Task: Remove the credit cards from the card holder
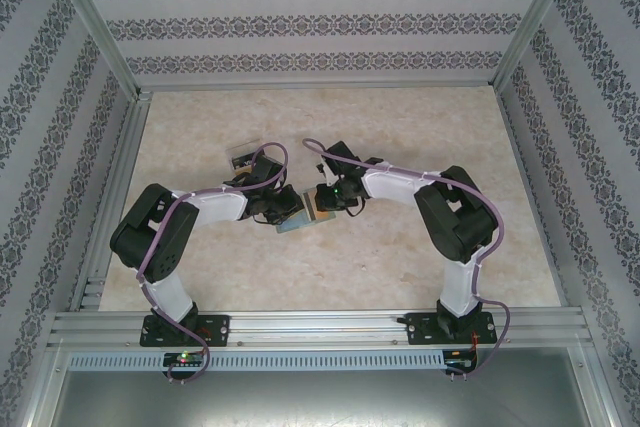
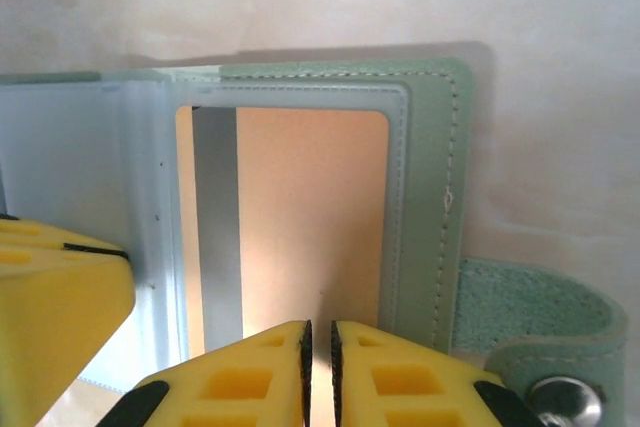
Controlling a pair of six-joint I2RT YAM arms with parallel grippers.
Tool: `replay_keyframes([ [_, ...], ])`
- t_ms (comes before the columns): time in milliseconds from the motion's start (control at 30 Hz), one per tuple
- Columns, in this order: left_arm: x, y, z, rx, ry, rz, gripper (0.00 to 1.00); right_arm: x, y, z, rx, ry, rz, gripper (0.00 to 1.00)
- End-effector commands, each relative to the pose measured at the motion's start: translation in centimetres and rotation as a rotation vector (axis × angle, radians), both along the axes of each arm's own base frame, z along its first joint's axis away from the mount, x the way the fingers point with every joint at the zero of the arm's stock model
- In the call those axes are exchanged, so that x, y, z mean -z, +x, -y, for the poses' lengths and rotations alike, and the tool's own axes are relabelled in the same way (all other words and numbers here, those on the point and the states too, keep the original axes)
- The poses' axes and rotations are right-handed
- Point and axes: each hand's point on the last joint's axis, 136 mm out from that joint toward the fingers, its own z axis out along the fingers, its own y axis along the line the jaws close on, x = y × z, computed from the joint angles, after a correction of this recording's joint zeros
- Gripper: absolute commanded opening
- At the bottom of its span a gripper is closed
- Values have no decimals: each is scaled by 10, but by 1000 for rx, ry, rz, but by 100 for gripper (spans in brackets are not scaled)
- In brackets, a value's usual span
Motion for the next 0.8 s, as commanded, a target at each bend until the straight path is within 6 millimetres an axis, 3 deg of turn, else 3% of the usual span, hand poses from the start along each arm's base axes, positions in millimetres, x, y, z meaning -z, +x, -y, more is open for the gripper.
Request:
replay_keyframes([
  [0,10,-7,-3,6,39,-17,14,-7,4,3,-2,-11,13,18],
  [200,15,-9,-4,11,51,-31,13,-10,7,5,2,-15,25,18],
  [400,22,-14,-7,17,70,-55,13,-27,12,3,-2,2,56,21],
  [767,23,-14,-6,23,71,-59,13,-3,12,15,12,-33,18,20],
])
